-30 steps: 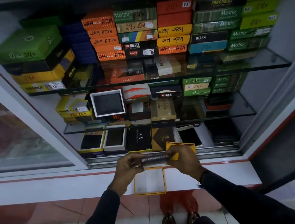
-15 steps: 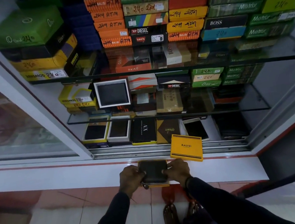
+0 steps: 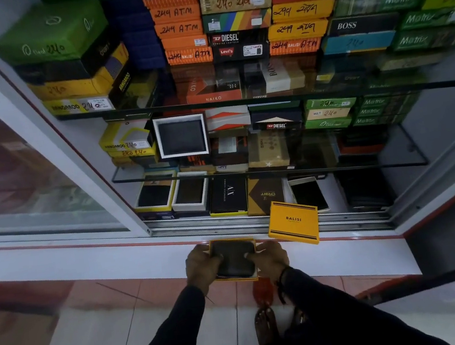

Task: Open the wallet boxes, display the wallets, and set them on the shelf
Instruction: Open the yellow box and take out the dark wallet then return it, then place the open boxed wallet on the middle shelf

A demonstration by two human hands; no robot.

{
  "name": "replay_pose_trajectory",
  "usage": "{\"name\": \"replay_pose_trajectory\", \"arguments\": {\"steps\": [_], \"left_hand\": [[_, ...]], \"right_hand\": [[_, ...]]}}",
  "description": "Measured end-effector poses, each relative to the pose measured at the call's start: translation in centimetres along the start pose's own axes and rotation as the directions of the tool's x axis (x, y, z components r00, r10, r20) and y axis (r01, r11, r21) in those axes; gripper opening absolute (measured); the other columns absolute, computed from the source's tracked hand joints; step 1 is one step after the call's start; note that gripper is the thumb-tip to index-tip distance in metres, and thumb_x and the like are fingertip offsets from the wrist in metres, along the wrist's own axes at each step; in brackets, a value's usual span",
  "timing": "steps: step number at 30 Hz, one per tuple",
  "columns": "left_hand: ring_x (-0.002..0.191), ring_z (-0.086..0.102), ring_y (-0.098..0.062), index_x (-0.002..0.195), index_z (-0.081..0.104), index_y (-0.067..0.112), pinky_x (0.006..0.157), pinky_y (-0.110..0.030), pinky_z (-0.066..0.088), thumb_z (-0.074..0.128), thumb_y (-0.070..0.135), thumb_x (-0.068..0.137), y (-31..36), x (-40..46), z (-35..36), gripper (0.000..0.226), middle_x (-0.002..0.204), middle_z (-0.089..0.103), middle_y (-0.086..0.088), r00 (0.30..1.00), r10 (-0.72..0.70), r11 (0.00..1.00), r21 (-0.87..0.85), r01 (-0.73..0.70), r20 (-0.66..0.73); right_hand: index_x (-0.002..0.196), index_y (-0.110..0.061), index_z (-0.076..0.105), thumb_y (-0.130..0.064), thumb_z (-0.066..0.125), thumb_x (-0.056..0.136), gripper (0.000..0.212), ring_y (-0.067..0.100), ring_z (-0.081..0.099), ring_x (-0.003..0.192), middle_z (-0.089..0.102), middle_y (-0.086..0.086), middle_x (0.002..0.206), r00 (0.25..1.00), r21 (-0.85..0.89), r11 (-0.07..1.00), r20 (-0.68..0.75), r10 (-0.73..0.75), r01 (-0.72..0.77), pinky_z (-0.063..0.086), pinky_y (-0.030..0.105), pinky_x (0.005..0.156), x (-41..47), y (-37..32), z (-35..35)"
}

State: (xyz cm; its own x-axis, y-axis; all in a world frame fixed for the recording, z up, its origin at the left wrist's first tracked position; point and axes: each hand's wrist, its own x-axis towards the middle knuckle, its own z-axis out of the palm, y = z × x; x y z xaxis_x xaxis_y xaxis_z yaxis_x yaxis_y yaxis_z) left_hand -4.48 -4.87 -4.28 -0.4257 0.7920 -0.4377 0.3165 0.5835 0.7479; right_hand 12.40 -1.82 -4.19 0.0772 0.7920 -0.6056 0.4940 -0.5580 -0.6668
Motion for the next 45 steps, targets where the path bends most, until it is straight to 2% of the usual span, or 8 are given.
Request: {"name": "replay_pose_trajectory", "arguments": {"steps": [7, 11, 17, 23, 30, 36, 40, 45], "left_hand": [[0.095, 0.064, -0.021, 0.099, 0.062, 0.021, 0.066, -0.024, 0.052, 0.082, 0.010, 0.077, 6.1, -2.1, -4.6, 0.032, 0.100, 0.068, -0.002, 0.942, 0.225, 0.961, -0.100, -0.256, -0.249], [0.085, 0.067, -0.010, 0.102, 0.065, 0.019, 0.066, -0.025, 0.058, 0.085, 0.010, 0.075, 12.4, -3.2, -5.5, 0.035, 0.093, 0.069, 0.008, 0.878, 0.391, 0.885, -0.148, -0.441, -0.277], [0.084, 0.064, -0.001, 0.107, 0.065, 0.023, 0.069, -0.025, 0.058, 0.087, 0.019, 0.075, 21.3, -3.3, -4.0, 0.039, 0.092, 0.068, 0.012, 0.800, 0.531, 0.801, -0.141, -0.581, -0.281], [0.075, 0.068, -0.004, 0.104, 0.070, 0.016, 0.045, -0.005, 0.047, 0.083, 0.016, 0.081, 25.8, 0.2, -1.5, 0.027, 0.092, 0.072, 0.004, 0.818, 0.537, 0.827, -0.064, -0.559, -0.205], [0.092, 0.074, -0.022, 0.100, 0.076, 0.016, 0.081, -0.037, 0.063, 0.081, 0.024, 0.083, 27.5, 5.3, -0.3, 0.020, 0.099, 0.078, -0.004, 0.829, 0.494, 0.869, 0.130, -0.477, -0.263], [0.091, 0.072, -0.021, 0.103, 0.073, 0.017, 0.079, -0.036, 0.062, 0.078, 0.029, 0.085, 27.2, 6.9, 0.3, 0.022, 0.101, 0.074, -0.002, 0.803, 0.520, 0.854, 0.200, -0.480, -0.291], [0.098, 0.071, -0.022, 0.110, 0.068, 0.017, 0.082, -0.038, 0.063, 0.077, 0.026, 0.086, 26.8, 6.5, 0.4, 0.027, 0.108, 0.072, -0.004, 0.792, 0.535, 0.845, 0.197, -0.498, -0.294], [0.098, 0.073, -0.025, 0.111, 0.067, 0.015, 0.082, -0.036, 0.063, 0.077, 0.023, 0.087, 25.9, 5.0, 0.1, 0.028, 0.110, 0.073, -0.008, 0.763, 0.572, 0.821, 0.208, -0.532, -0.302]], "right_hand": [[0.069, -0.038, 0.070, -0.056, 0.087, 0.032, 0.045, 0.026, 0.074, 0.083, 0.074, -0.001, 0.078, 0.976, 0.289, 0.935, -0.135, -0.172, 0.205, 0.063, 0.051, 0.072, 1.4, -4.3, -1.8], [0.073, -0.019, 0.070, -0.028, 0.095, 0.054, 0.033, 0.026, 0.073, 0.080, 0.075, 0.005, 0.074, 0.929, 0.368, 0.862, -0.256, -0.268, 0.350, 0.062, 0.052, 0.077, -2.3, -9.4, -7.5], [0.083, -0.022, 0.071, -0.022, 0.092, 0.065, 0.027, 0.022, 0.071, 0.077, 0.071, 0.003, 0.072, 0.861, 0.385, 0.799, -0.413, -0.298, 0.462, 0.063, 0.052, 0.077, -3.2, -13.9, -15.3], [0.078, -0.025, 0.071, -0.022, 0.093, 0.060, 0.028, 0.017, 0.071, 0.075, 0.071, -0.006, 0.066, 0.824, 0.337, 0.818, -0.503, -0.261, 0.465, 0.062, 0.046, 0.083, 0.9, -16.8, -17.6], [0.082, -0.022, 0.074, -0.017, 0.091, 0.064, 0.025, 0.017, 0.071, 0.084, 0.075, 0.000, 0.081, 0.825, 0.258, 0.861, -0.495, -0.272, 0.439, 0.058, 0.028, 0.083, 6.0, -19.6, -16.9], [0.078, -0.027, 0.069, -0.005, 0.088, 0.066, 0.031, 0.019, 0.073, 0.080, 0.073, 0.001, 0.076, 0.815, 0.226, 0.857, -0.489, -0.310, 0.462, 0.062, 0.035, 0.082, 8.0, -20.2, -16.7], [0.092, -0.017, 0.074, 0.003, 0.082, 0.071, 0.030, 0.018, 0.072, 0.090, 0.075, 0.004, 0.092, 0.850, 0.299, 0.848, -0.446, -0.281, 0.437, 0.053, 0.019, 0.061, 7.4, -20.4, -16.8], [0.105, -0.014, 0.073, -0.005, 0.085, 0.069, 0.039, 0.011, 0.068, 0.095, 0.074, -0.003, 0.093, 0.867, 0.269, 0.874, -0.417, -0.274, 0.405, 0.045, 0.009, 0.063, 6.6, -19.0, -17.1]]}}
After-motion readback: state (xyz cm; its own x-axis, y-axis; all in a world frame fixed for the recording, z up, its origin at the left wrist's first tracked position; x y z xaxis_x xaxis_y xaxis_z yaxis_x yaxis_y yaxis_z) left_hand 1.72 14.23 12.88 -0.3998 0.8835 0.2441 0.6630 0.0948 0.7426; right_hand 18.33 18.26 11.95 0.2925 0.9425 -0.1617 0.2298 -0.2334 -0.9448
